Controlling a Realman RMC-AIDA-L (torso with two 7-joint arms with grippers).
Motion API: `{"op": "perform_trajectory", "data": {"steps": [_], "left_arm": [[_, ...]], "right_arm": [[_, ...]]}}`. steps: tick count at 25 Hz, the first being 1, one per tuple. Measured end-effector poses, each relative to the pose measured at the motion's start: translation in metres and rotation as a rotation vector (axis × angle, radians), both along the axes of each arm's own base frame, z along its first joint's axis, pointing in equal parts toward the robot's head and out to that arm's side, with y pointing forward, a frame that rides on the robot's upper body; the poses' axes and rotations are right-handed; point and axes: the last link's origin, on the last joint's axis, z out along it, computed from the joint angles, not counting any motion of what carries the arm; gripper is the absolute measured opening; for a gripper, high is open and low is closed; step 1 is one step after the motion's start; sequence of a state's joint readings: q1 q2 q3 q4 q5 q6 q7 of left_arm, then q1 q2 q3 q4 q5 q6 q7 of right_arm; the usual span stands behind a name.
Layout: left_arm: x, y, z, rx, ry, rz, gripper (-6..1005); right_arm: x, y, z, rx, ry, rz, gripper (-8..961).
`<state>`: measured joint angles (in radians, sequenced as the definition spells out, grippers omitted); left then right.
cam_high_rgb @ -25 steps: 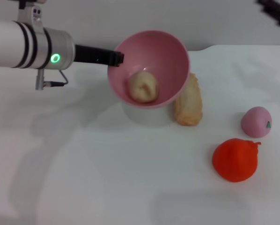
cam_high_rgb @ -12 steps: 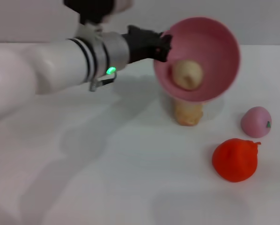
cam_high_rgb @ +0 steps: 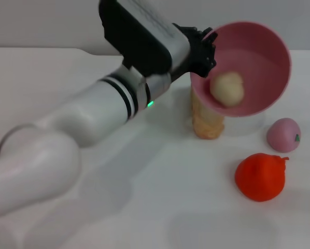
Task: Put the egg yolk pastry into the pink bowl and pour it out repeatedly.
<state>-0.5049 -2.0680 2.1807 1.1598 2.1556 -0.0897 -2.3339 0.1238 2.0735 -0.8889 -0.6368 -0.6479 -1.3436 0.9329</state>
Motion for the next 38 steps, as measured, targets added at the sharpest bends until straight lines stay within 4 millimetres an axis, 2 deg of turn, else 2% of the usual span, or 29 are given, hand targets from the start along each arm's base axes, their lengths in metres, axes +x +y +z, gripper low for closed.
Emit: {"op": "perform_trajectory", "data": {"steps": [7,16,17,22,25,38], "left_arm": [[-0.005,-0.008,-0.005,0.148,0.047,-0.115,46],[-0.004,-0.01,-0.006,0.215,0.08,-0.194,46],[-0.002,-0.009,-0.002,0.272,0.078,-0.23,46],[-0.002,-0.007,0.0,0.292,0.077,-0.24,46],[-0.005,-0.001,0.007,0.371,0.131,-0.276,46],[-0.009,0.006,0.014,0.472,0.239,-0.328,46]], "right_arm": [[-0.005,0.002,0.0,-0.007,0.009,0.03,456],[-0.014,0.012,-0.006,-0.023,0.023,0.066,456],[-0.014,0.014,-0.007,-0.026,0.026,0.068,456],[-0.018,0.017,-0.008,-0.027,0.028,0.086,456],[-0.018,0.017,-0.008,-0.027,0.028,0.089,456],[-0.021,0.017,-0.008,-0.027,0.027,0.105,455]]}}
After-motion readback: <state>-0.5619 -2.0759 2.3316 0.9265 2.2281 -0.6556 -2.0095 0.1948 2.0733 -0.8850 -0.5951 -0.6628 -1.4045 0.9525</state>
